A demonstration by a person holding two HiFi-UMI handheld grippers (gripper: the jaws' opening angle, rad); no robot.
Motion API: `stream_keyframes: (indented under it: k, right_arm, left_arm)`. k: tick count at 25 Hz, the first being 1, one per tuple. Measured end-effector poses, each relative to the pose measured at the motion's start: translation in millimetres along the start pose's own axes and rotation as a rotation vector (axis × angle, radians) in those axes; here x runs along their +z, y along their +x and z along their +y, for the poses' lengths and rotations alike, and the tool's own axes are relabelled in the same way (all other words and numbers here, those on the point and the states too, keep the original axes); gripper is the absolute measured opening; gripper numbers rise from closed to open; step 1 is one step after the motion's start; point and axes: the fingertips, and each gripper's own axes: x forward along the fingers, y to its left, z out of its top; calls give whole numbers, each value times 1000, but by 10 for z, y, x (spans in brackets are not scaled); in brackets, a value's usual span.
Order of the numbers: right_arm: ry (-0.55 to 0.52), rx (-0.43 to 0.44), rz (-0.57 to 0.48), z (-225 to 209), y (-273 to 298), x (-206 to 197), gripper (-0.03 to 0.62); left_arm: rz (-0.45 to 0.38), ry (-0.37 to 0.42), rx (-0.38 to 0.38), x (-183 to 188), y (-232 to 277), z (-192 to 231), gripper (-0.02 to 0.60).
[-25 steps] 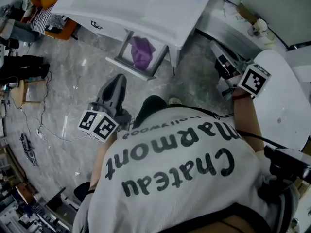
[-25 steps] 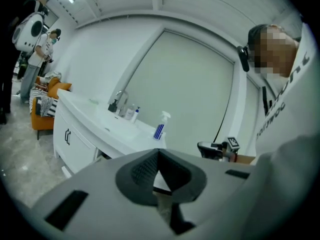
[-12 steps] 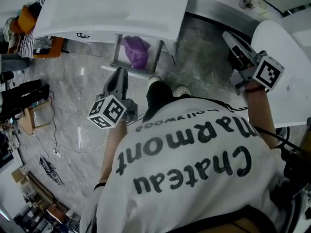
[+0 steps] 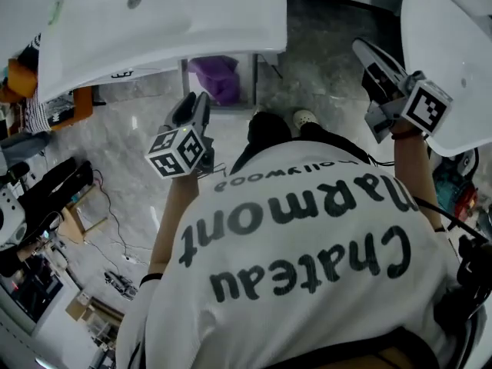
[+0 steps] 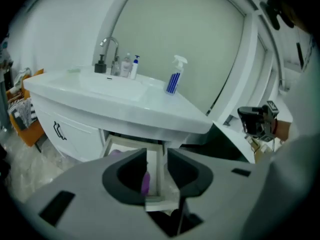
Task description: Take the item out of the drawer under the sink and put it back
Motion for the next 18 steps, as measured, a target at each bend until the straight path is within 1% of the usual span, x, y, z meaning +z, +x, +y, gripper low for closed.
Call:
stream_keyframes:
  k: [2, 4, 6, 8, 12, 15, 18]
  right_arm:
    - [33, -42, -40, -44, -49, 29, 12]
    - [61, -74, -88, -44, -101, 30, 12]
    - [65, -117, -124, -18, -168, -42, 12]
    - [67, -174, -145, -10, -242, -165, 12]
    - [112, -272, -186, -43, -344, -357, 12]
    - [145, -326, -205, -56, -364, -502, 12]
    - [172, -380, -207, -12, -339, -723, 12]
  left_arm:
    - [69, 84, -10, -7, 156, 73, 128]
    - [132, 185, -26, -58, 309, 130, 150]
    - [186, 288, -46, -140, 449, 196, 152]
    - [221, 368, -55, -219, 588, 292, 152]
    - [286, 460, -54, -345, 869, 497, 152]
    - [305, 551, -38, -404, 1043, 620, 153]
    - [336, 626, -56, -559, 1166, 745, 152]
